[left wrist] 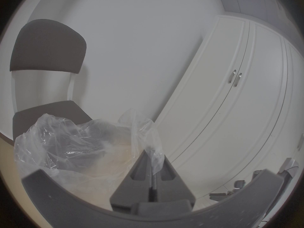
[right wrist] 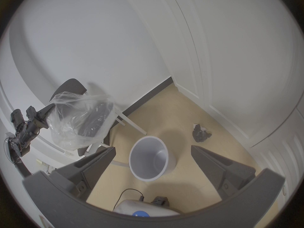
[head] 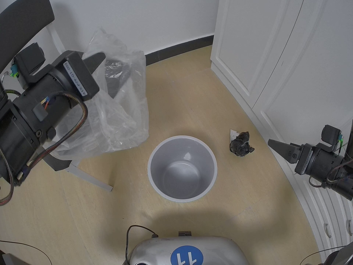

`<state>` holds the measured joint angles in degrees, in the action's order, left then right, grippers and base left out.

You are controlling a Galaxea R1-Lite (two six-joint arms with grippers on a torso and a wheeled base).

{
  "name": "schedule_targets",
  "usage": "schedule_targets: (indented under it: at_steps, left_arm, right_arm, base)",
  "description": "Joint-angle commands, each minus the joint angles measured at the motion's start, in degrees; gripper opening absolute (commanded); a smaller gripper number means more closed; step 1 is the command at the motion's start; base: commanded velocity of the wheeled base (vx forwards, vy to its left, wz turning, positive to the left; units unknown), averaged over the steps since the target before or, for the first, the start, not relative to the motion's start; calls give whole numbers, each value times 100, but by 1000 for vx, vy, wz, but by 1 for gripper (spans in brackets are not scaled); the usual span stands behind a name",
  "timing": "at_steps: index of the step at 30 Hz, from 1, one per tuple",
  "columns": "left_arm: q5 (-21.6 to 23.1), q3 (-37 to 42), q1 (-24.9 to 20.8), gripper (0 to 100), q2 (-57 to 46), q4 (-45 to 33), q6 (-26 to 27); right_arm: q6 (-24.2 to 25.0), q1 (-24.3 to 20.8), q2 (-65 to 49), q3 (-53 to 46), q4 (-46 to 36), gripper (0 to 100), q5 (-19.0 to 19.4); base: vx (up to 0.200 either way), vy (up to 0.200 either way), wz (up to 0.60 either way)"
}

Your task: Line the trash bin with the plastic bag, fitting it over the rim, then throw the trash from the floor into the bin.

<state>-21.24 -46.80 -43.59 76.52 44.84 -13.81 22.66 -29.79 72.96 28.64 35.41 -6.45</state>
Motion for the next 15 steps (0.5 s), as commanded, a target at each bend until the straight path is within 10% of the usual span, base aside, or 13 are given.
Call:
schedule_targets:
  at_steps: [1,15]
  left_arm:
    - [-30,57,-352,0,-67,16,-16]
    - [-249,-5,-1310,0,-102,43,-34]
  right_arm:
    - [28,-150,623,-69,370,100,-23]
    - [45,-571,790,-262,739,100,-23]
  base:
    - [0,0,0]
    - [0,0,0]
